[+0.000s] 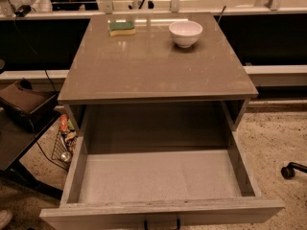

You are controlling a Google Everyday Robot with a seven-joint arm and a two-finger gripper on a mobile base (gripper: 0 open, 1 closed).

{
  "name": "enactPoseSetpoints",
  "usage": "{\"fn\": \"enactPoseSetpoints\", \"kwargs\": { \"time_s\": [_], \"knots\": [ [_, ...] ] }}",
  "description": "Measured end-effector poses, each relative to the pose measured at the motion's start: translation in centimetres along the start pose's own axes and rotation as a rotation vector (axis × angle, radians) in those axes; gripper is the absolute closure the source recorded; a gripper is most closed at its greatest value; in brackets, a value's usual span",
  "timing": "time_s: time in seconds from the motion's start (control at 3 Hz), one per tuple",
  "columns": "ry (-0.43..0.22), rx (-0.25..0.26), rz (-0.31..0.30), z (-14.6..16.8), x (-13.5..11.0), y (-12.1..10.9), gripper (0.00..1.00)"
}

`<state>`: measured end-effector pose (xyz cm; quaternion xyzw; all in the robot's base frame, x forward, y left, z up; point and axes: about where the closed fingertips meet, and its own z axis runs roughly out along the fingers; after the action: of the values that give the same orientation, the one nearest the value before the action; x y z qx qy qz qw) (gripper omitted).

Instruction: Close top drawer

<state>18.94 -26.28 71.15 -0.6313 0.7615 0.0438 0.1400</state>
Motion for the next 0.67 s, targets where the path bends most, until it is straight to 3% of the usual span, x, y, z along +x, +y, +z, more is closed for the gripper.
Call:
{"fn": "enactPoseSetpoints", "kwargs": {
  "time_s": [0.67],
  "knots": [
    [-0.03, -0.001, 0.011, 1.6, -0.1, -0.6, 1.0]
  ]
}}
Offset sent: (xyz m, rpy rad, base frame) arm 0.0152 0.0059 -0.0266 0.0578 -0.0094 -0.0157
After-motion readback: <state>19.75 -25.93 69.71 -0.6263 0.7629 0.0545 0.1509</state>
